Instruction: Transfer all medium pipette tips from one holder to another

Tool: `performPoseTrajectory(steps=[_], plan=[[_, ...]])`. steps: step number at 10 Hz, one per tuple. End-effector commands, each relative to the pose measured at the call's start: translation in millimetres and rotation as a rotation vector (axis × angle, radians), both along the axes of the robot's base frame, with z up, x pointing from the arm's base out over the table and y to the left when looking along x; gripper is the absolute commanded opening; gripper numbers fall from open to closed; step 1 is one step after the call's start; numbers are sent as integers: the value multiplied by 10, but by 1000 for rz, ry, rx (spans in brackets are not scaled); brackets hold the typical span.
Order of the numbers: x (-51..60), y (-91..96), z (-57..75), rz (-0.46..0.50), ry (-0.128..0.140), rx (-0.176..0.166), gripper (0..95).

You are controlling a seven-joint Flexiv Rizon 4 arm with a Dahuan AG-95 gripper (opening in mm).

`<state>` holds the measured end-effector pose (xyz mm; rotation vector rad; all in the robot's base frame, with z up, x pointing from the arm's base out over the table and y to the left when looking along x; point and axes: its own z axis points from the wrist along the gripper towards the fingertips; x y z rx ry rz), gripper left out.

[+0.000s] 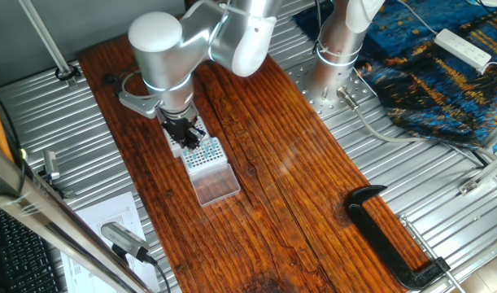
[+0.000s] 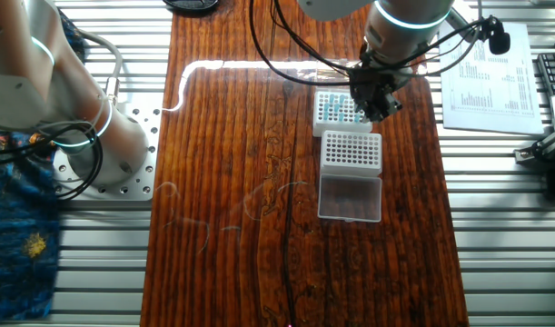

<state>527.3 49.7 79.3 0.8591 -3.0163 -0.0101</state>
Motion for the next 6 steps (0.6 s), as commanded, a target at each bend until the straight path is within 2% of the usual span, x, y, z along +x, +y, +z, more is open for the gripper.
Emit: performPoseTrajectory(steps=[1,2,6], plan=[[-4,-3,-28,2,-1,-1,190],[-7,-4,-30,3,-1,-1,0],[-14,-6,-33,10,-1,1,0]])
